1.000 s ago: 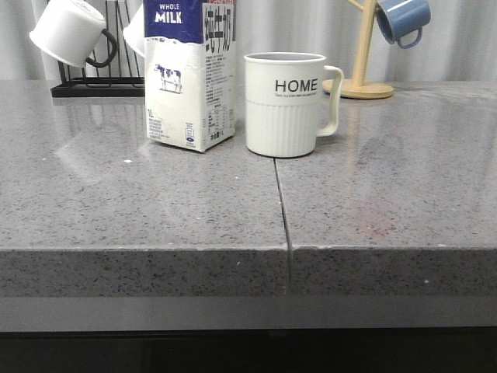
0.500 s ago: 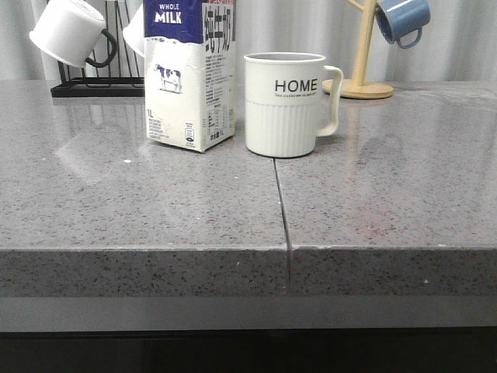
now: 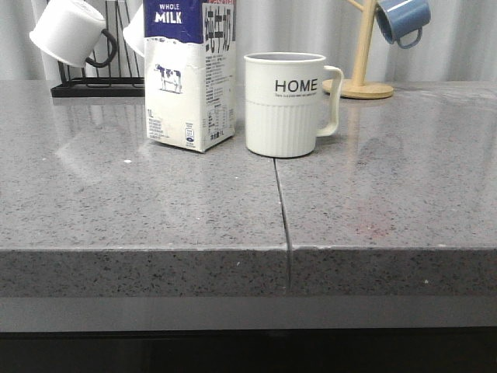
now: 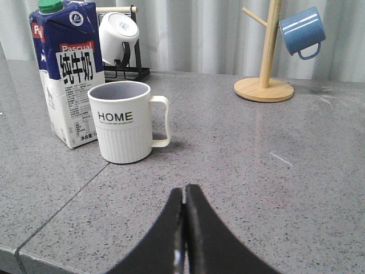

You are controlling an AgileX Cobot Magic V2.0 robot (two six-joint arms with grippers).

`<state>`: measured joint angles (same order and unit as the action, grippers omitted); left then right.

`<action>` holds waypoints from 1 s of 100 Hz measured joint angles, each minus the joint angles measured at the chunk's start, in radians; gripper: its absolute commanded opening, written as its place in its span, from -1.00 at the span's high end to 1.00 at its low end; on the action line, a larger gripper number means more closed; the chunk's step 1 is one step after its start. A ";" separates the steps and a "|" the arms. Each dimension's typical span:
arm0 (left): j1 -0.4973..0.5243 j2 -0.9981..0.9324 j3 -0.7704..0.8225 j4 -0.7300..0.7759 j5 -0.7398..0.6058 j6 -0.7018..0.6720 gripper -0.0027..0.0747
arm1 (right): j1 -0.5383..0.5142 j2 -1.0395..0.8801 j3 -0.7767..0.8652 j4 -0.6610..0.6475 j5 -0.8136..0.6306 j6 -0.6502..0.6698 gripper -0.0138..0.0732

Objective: Place milk next to cup

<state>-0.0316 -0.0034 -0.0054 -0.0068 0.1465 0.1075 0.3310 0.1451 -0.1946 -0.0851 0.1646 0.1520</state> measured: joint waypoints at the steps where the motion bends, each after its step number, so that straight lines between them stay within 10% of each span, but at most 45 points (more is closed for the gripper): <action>1: 0.000 0.000 0.000 0.000 0.000 0.000 0.98 | 0.000 0.000 0.000 0.000 0.000 0.000 0.84; 100: 0.002 0.000 0.000 0.007 0.000 -0.002 0.98 | -0.067 0.000 0.007 -0.037 -0.006 -0.006 0.84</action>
<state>-0.0300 -0.0034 -0.0054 0.0000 0.1465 0.1059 0.2636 0.1451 -0.1879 -0.1224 0.1586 0.1464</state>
